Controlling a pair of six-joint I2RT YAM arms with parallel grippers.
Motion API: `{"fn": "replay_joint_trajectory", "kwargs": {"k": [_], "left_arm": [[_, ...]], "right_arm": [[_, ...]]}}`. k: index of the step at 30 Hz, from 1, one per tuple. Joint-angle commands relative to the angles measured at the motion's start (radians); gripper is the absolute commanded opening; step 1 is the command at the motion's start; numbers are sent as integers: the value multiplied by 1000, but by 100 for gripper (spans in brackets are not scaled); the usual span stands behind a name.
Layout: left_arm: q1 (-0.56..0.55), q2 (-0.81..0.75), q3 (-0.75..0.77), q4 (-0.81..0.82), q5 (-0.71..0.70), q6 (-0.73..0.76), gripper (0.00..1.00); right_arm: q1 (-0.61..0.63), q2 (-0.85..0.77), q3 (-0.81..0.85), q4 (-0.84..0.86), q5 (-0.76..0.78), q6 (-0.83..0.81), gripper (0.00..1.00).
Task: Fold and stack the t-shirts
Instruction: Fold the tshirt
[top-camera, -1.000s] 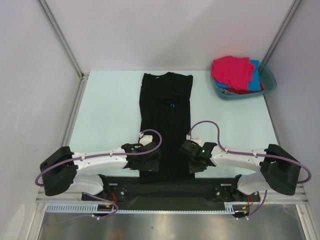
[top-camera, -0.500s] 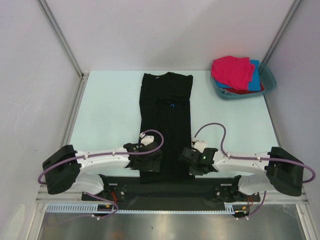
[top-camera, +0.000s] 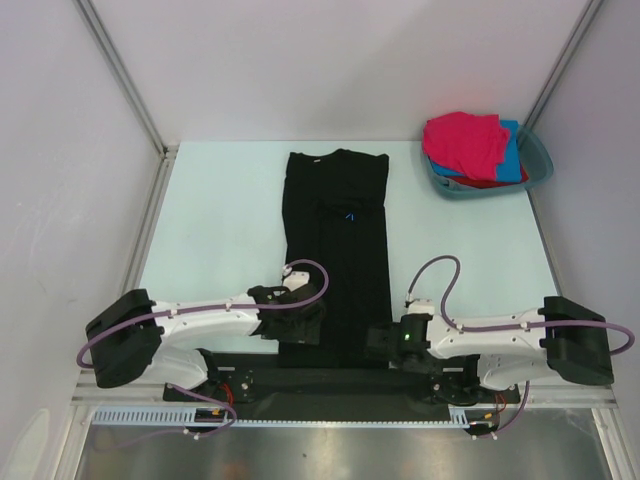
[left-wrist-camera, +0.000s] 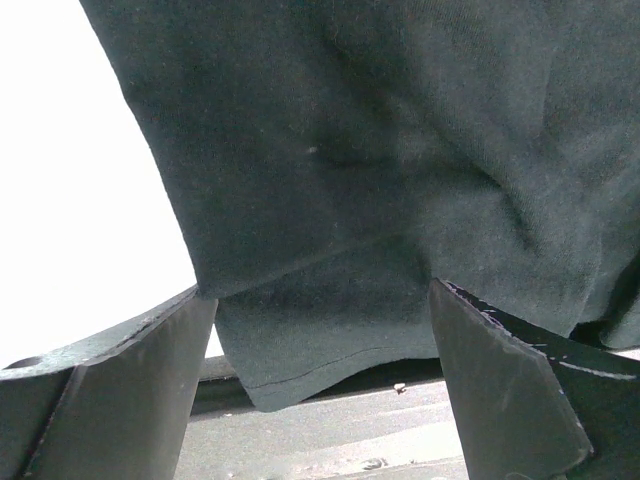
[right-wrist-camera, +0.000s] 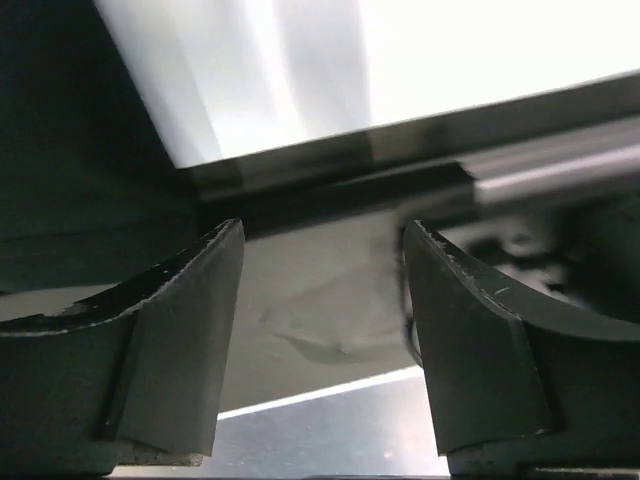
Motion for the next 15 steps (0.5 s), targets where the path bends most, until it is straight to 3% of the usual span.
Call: {"fn": "replay_joint_trajectory", "kwargs": {"k": [1,5,7,10,15], "left_arm": [[9,16,3,18,12,20,94],[16,3,23,-6,-5,33,94],[17,-20,45,-43,-49,26,93],[17,-118,48,-67,-132,15,93],[29,-289,80,-170,-343,-45,96]], "right_arm": [[12,-30,102,-163,109,55,70],[-14,-61,188,-87,225,-121,71],[-57,-56,208,31,218,-249,70],[-102,-35,208,69,213,-299,71],[-313,-27,226,180,218,-488,75]]}}
